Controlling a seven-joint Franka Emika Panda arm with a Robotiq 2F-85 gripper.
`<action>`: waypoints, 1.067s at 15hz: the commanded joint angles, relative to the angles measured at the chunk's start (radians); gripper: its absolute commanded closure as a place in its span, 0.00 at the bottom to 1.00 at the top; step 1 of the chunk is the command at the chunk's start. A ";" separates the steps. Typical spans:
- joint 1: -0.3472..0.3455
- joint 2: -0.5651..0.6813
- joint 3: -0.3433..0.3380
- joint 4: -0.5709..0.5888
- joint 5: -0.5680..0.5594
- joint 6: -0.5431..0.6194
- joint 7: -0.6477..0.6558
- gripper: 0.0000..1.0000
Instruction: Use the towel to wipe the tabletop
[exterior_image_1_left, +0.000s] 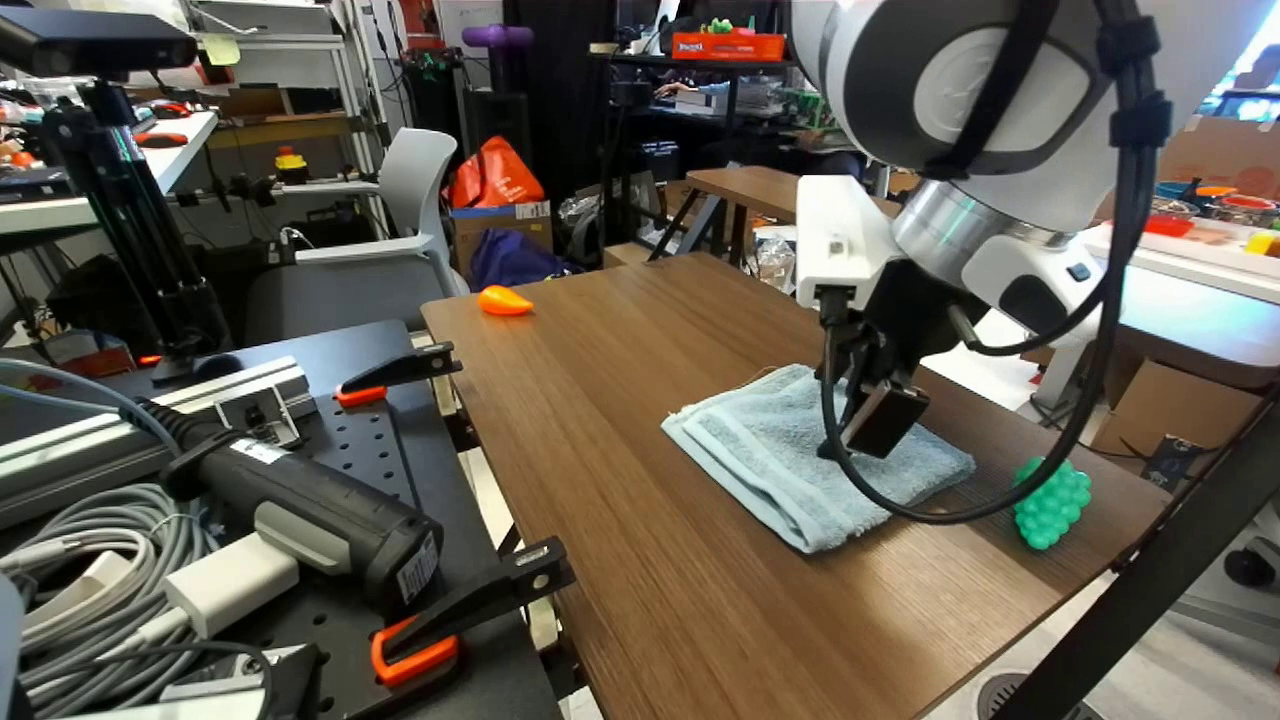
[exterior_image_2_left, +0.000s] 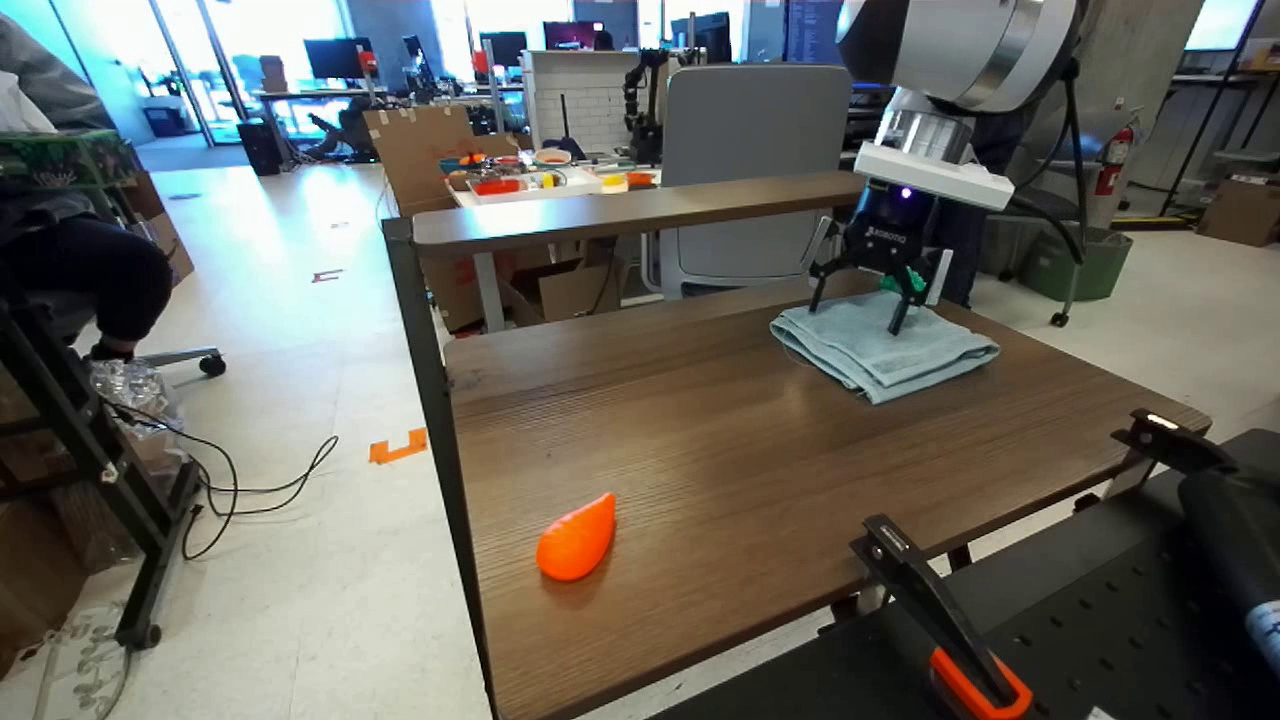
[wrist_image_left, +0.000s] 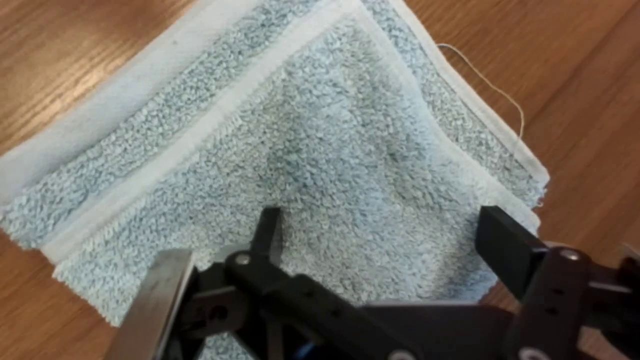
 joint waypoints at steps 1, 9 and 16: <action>-0.030 0.110 -0.011 0.175 0.022 -0.110 0.015 0.00; 0.014 0.113 -0.009 0.163 0.009 -0.069 0.046 0.00; 0.044 0.099 -0.039 0.086 0.025 0.176 0.105 0.00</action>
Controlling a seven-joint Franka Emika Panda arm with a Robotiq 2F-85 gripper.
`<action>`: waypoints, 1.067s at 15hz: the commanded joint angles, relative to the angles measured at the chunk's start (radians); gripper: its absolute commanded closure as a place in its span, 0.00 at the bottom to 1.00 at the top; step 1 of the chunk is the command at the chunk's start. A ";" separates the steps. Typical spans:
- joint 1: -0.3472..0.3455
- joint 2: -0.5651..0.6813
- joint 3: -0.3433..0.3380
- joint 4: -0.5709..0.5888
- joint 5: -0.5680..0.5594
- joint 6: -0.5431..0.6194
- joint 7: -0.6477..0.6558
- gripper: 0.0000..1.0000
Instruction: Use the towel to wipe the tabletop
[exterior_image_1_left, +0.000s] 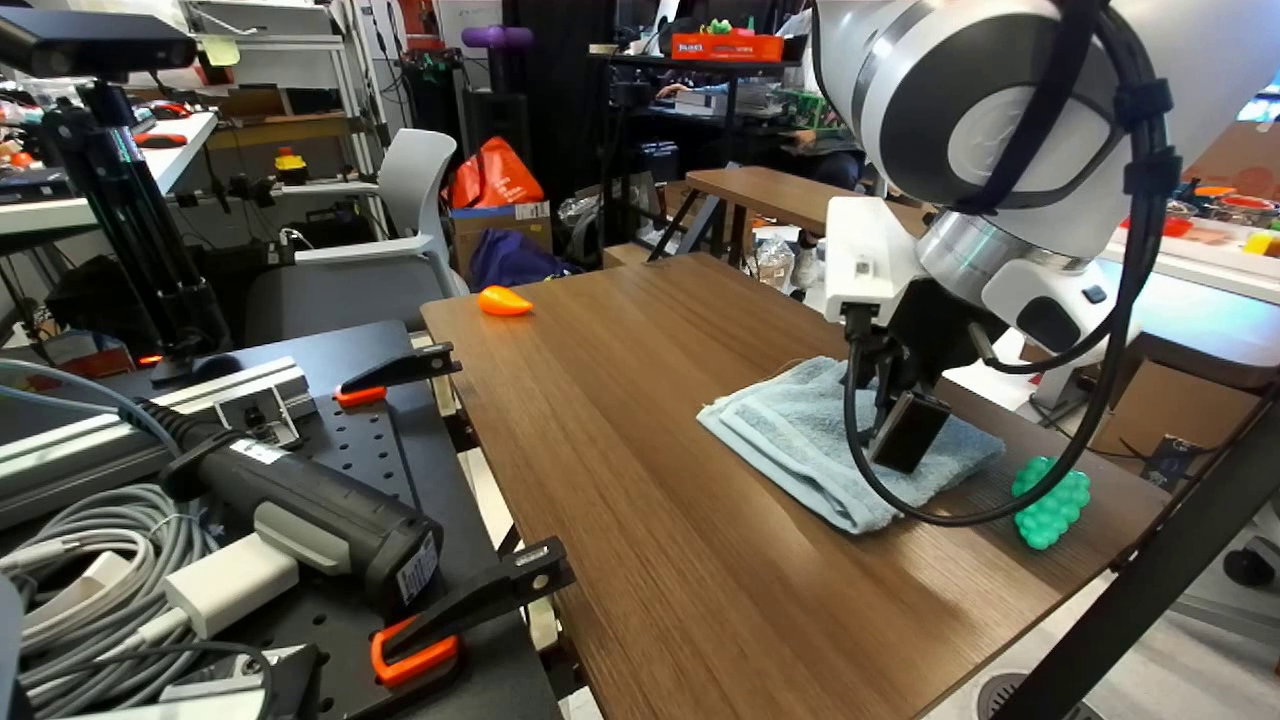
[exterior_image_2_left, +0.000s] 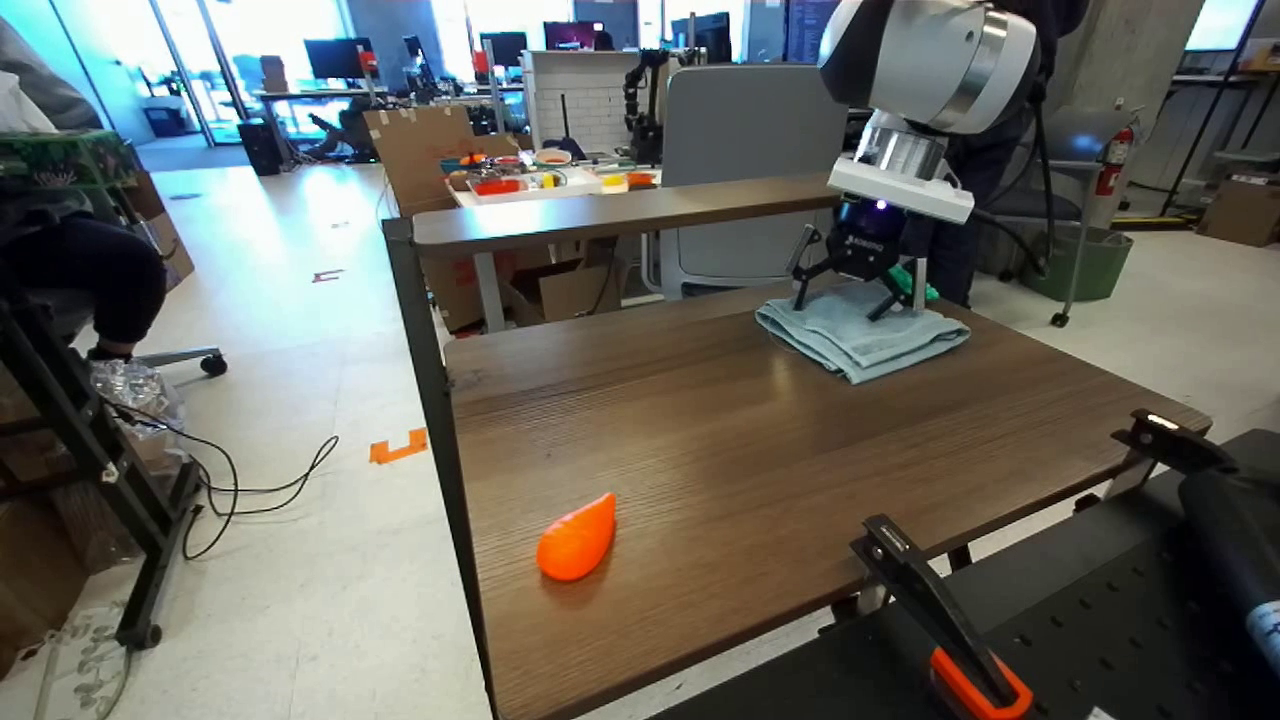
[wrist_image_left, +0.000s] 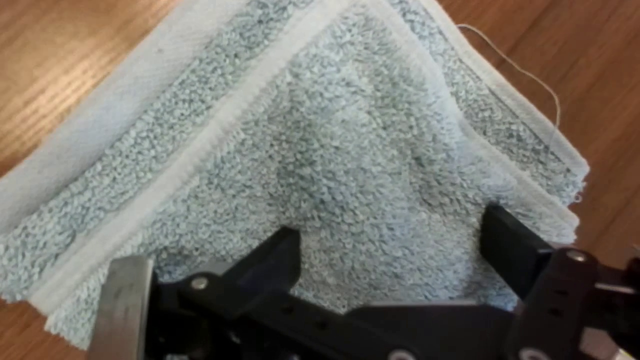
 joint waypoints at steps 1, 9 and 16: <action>0.048 -0.018 -0.043 -0.100 0.014 0.260 0.049 0.00; 0.226 -0.045 -0.063 -0.272 -0.085 0.498 0.081 0.00; 0.230 -0.035 0.167 -0.242 -0.060 0.538 -0.064 0.00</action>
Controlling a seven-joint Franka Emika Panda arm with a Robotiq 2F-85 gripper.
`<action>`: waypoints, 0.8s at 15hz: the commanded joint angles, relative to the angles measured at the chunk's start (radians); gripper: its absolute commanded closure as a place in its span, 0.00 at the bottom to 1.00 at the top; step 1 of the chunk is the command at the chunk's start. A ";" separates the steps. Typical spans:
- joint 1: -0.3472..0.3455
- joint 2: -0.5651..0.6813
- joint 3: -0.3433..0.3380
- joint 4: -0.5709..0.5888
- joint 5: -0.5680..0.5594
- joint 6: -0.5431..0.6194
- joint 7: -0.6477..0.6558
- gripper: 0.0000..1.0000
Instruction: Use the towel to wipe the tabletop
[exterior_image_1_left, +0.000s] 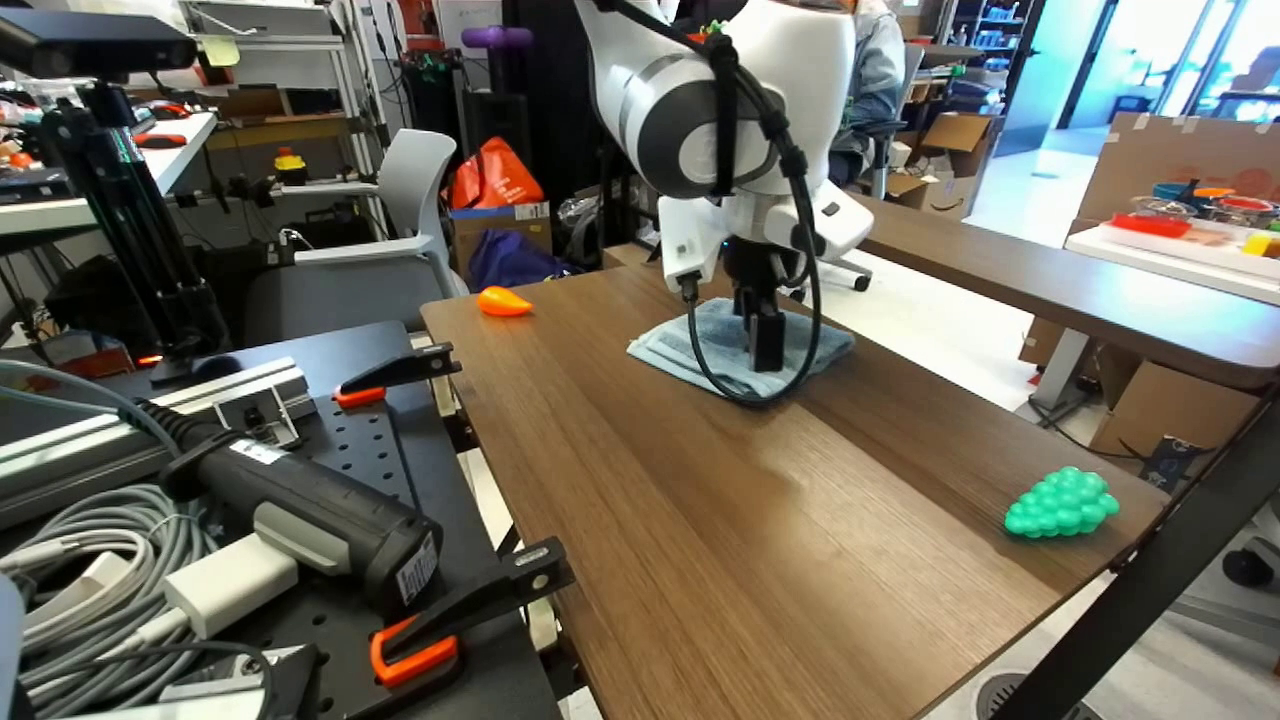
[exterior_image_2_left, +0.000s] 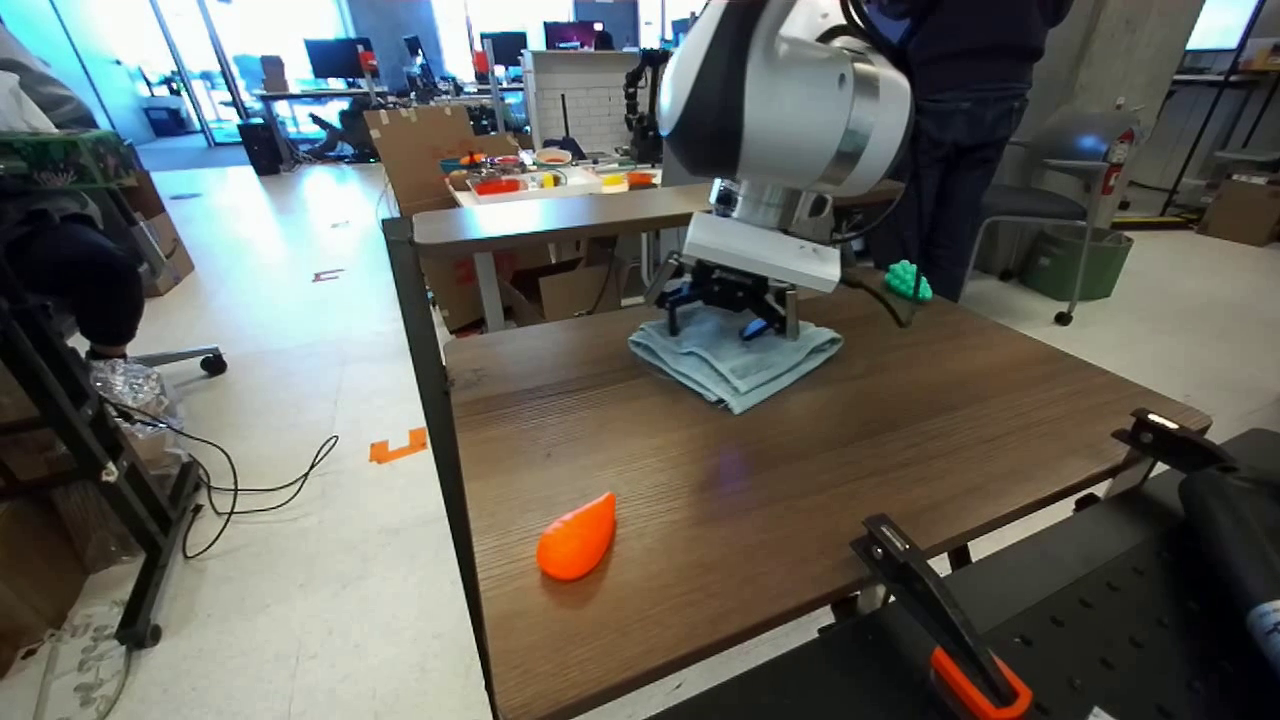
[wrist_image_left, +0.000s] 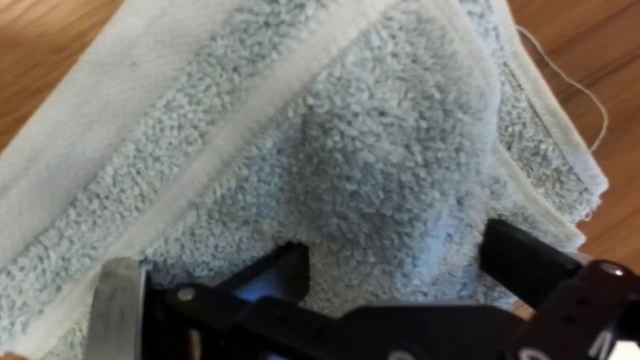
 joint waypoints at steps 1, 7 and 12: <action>-0.004 0.045 0.112 0.027 0.014 0.053 -0.088 0.00; 0.018 0.035 0.138 0.025 0.008 0.057 -0.089 0.00; 0.000 0.053 0.159 0.074 0.016 0.000 -0.096 0.00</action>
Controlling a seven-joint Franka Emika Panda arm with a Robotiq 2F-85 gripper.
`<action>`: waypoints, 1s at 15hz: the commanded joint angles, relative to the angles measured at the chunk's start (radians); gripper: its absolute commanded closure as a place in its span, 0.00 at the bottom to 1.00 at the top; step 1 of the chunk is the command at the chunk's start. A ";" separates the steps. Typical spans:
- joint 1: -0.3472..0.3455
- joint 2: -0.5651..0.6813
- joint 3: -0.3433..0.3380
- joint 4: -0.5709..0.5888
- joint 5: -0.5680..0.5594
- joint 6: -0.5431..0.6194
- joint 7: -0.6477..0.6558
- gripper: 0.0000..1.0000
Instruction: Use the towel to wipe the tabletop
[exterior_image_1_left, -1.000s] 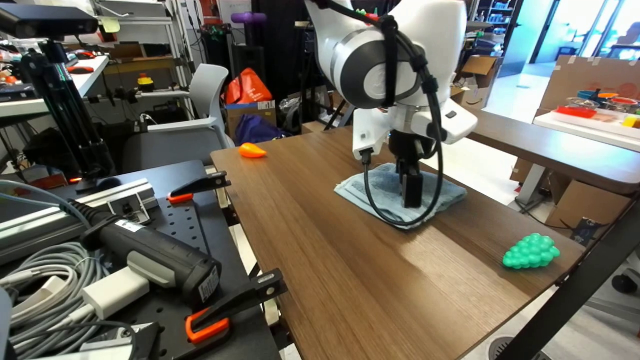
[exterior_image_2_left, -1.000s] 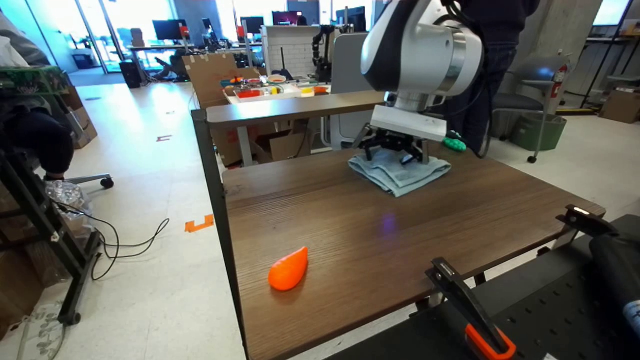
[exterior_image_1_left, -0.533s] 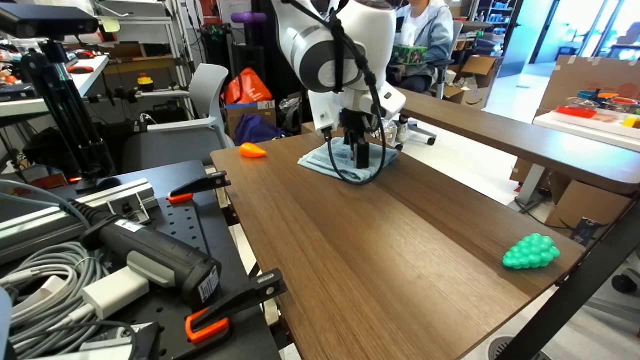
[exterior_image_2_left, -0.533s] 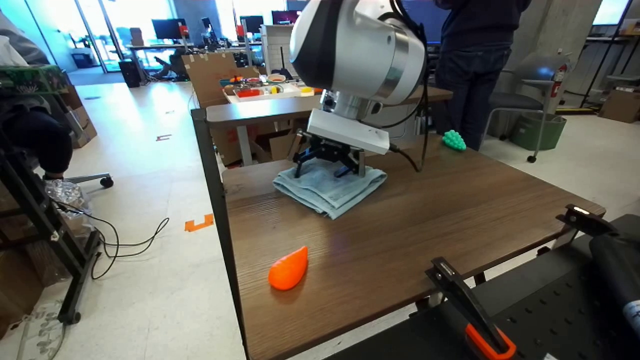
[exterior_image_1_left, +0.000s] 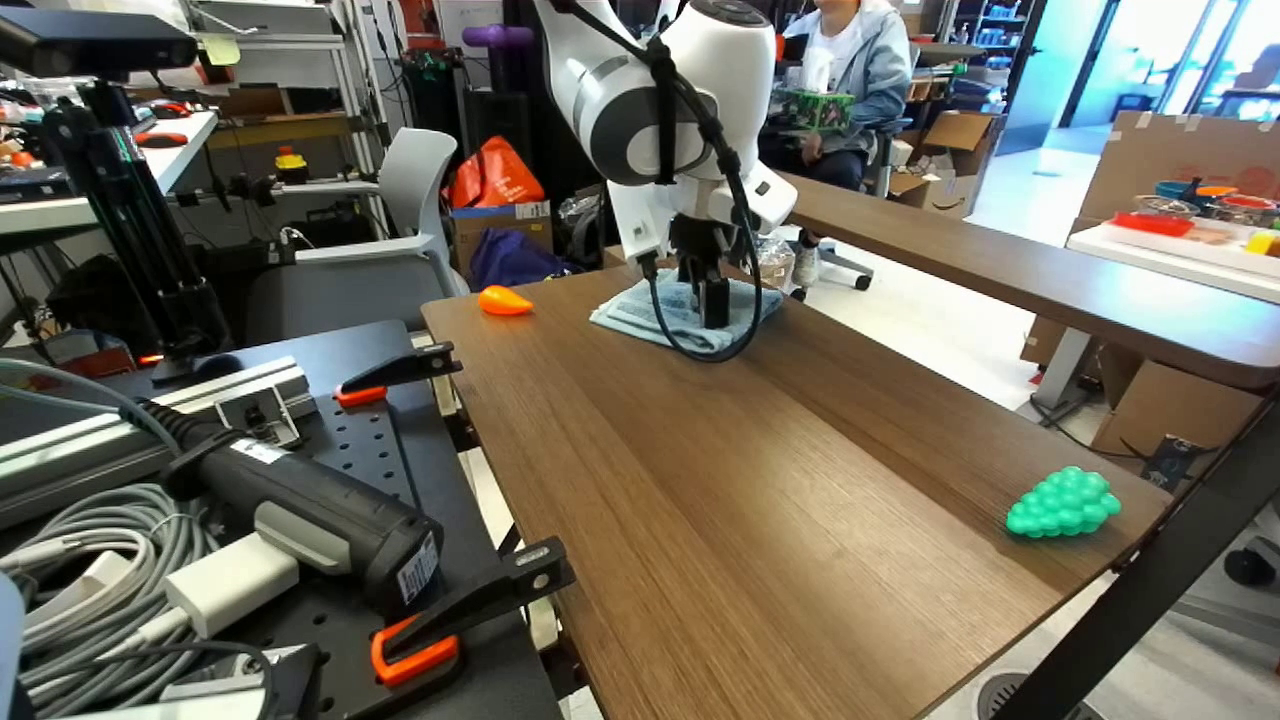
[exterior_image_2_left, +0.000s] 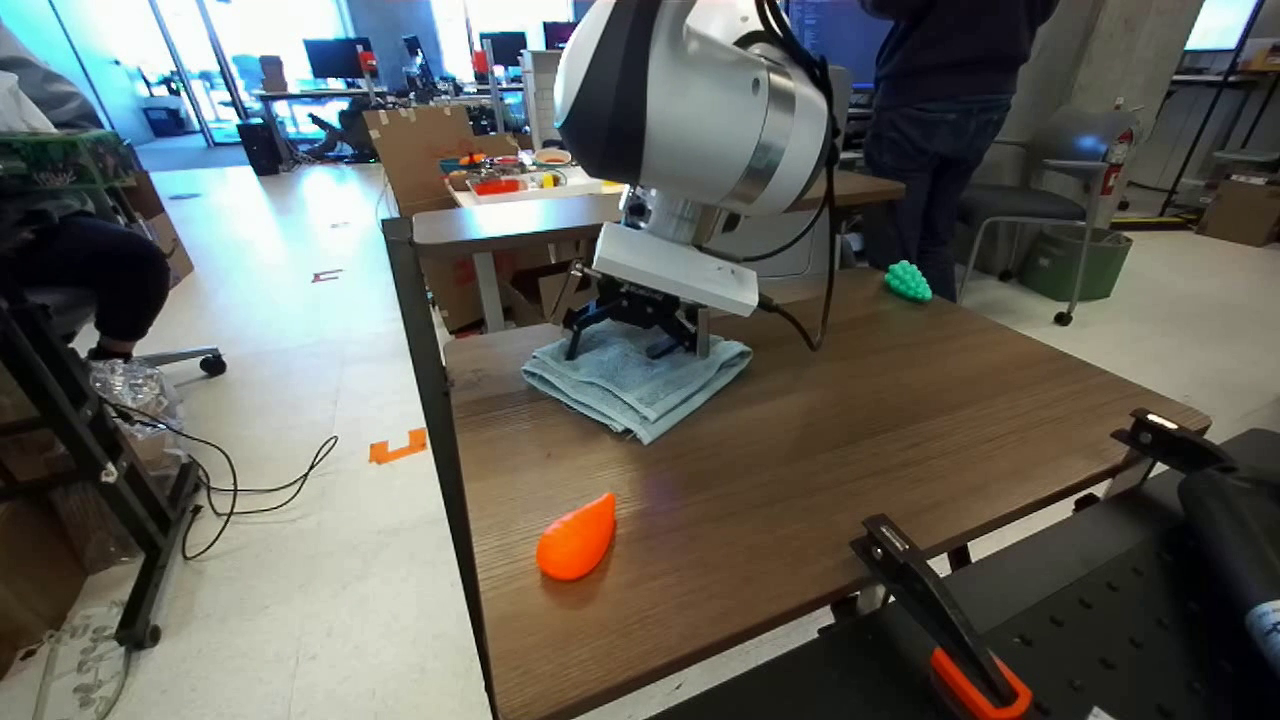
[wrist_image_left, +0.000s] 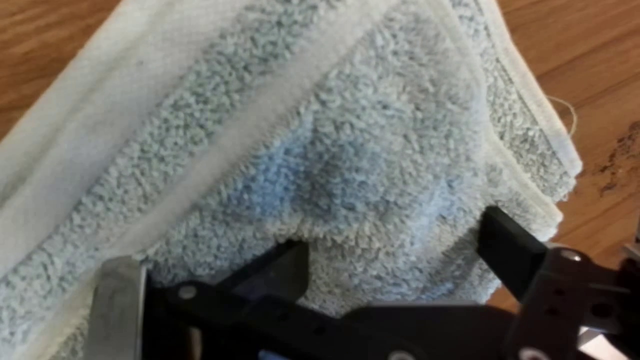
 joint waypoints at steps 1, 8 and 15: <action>-0.020 0.027 0.037 0.074 0.015 -0.098 -0.025 0.00; 0.153 0.084 -0.066 0.254 -0.098 -0.366 0.036 0.00; 0.175 0.050 -0.145 0.198 -0.143 -0.350 0.037 0.00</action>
